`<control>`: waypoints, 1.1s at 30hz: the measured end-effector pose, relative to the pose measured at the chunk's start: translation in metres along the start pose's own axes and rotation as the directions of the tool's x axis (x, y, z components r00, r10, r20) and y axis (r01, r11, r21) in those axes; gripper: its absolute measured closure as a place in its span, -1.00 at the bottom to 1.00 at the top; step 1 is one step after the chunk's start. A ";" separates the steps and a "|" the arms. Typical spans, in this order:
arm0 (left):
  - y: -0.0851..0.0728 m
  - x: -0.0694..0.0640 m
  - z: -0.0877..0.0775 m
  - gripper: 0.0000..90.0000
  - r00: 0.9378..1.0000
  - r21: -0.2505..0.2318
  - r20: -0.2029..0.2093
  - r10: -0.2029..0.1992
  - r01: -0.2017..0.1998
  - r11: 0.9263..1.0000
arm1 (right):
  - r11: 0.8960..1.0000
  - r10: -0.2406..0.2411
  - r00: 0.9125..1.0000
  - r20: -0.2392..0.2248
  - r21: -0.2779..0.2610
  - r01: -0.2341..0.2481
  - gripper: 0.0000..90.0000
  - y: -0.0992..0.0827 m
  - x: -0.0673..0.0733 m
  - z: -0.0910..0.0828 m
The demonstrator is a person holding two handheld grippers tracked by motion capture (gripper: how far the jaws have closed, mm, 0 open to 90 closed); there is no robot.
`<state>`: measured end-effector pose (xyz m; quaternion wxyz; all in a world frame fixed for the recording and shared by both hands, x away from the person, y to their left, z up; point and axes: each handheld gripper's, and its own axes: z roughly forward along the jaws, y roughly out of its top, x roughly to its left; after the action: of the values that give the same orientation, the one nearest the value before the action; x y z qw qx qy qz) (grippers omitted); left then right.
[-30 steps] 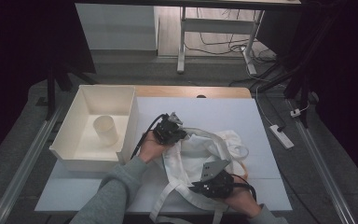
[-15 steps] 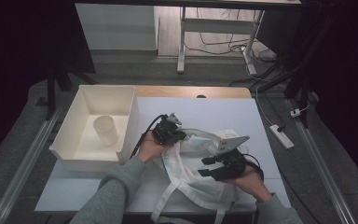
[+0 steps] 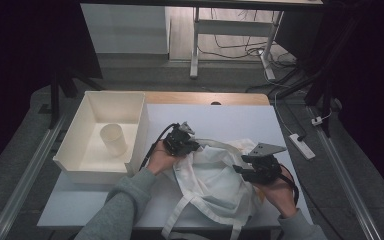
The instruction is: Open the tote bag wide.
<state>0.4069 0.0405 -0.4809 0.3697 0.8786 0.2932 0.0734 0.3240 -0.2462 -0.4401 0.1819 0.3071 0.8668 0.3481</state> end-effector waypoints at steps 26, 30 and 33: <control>-0.001 -0.002 0.000 0.89 1.000 -0.006 0.009 0.015 -0.014 1.000 | 0.999 -0.022 0.985 0.169 0.041 0.016 1.00 -0.013 -0.047 0.014; -0.001 -0.002 0.005 0.89 1.000 0.009 0.004 0.020 -0.020 1.000 | 0.998 0.023 0.989 0.149 0.052 -0.031 1.00 -0.021 -0.062 0.031; -0.002 -0.001 0.009 0.89 1.000 0.021 0.006 0.016 -0.016 1.000 | 0.996 0.035 0.988 0.147 0.071 -0.046 1.00 -0.026 -0.068 0.044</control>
<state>0.4081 0.0358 -0.4888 0.3605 0.8850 0.2860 0.0706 0.3875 -0.2842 -0.4819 0.2262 0.3558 0.8571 0.2960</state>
